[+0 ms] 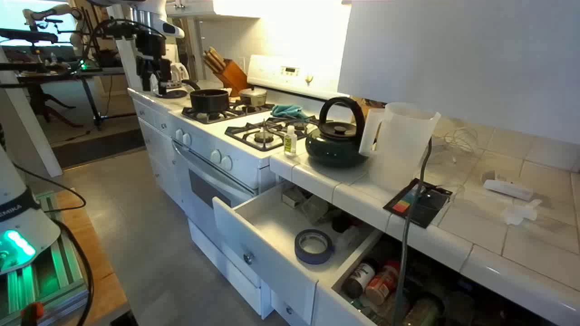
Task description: Move the tape closer to the tea kettle
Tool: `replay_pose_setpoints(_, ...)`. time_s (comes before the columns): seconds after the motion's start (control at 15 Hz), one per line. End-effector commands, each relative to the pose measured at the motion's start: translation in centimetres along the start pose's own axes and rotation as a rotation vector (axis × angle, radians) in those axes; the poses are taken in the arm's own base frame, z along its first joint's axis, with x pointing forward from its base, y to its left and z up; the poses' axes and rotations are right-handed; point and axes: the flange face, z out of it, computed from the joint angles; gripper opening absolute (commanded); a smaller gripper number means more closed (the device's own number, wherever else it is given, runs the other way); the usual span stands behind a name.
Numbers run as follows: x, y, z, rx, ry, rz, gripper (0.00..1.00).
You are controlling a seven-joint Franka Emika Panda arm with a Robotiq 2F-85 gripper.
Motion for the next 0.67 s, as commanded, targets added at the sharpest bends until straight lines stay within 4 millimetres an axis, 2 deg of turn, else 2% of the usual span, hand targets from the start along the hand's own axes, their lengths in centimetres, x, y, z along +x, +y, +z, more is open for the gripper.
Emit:
replay_pose_setpoints(0.0, 0.0, 0.0, 0.0, 0.0, -0.001, 0.0, 1.0)
replay_pose_setpoints(0.27, -0.2, 0.0, 0.0, -0.001, 0.008, 0.0, 1.0)
replay_pose_setpoints(0.4, -0.4, 0.8, 0.1, 0.002, 0.035, -0.002, 1.0)
replay_pose_setpoints(0.6, -1.1, 4.9, 0.7, -0.025, 0.092, -0.007, 1.0)
